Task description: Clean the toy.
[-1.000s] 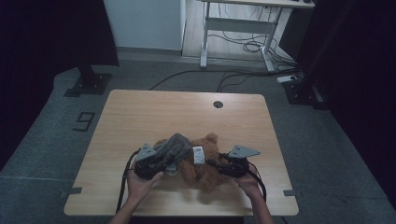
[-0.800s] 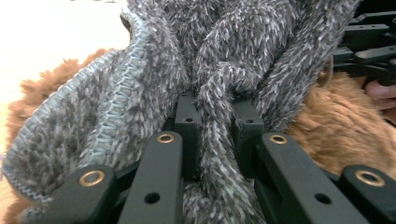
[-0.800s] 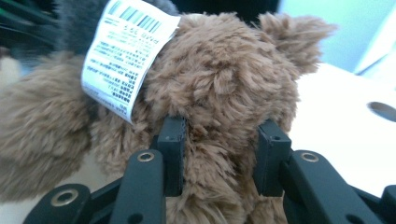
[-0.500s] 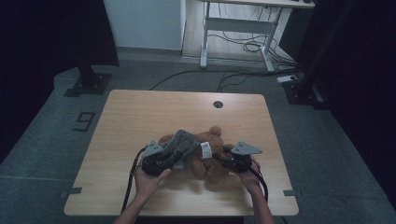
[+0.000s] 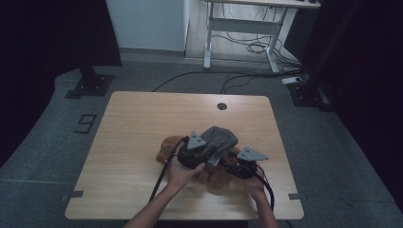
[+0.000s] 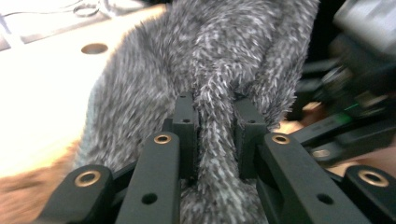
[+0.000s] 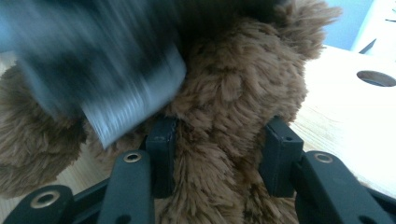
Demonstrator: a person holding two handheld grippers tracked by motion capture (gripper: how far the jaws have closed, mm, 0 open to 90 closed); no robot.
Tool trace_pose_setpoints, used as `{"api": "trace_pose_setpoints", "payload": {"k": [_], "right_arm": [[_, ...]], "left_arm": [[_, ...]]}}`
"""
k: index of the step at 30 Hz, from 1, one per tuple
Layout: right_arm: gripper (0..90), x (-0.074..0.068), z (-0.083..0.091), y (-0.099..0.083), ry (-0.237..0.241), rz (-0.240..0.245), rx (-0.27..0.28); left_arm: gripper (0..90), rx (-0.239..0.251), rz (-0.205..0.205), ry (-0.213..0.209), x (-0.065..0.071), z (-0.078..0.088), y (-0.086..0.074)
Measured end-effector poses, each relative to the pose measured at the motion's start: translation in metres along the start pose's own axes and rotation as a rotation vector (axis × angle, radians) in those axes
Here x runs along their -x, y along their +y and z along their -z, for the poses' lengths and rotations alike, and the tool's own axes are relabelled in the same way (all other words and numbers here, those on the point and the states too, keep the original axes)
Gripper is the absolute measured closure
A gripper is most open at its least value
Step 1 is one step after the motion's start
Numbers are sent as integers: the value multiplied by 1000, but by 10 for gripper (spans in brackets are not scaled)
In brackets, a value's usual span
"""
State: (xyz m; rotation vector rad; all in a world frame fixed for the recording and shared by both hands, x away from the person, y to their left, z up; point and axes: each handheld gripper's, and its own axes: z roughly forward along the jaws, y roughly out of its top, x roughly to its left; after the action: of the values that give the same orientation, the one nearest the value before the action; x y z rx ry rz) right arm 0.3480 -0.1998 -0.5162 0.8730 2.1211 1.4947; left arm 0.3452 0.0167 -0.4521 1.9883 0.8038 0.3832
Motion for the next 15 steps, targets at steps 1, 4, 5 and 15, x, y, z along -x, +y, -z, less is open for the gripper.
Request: {"api": "trace_pose_setpoints", "payload": {"k": [1,4,5,15], "right_arm": [[543,0,-1,-1,-9,2,-19],[554,3,-1,-10,12,-16,-22],[556,5,-1,-11,24,-25,-16],[560,8,1,-14,36,-46,-6]], "left_arm": [[745,5,-1,-4,0,-3,-5],[753,33,38,-32,-5,-2,-15],[755,36,43,-30,-6,1,-16],[759,27,78,126,-55,44,-35]]}}
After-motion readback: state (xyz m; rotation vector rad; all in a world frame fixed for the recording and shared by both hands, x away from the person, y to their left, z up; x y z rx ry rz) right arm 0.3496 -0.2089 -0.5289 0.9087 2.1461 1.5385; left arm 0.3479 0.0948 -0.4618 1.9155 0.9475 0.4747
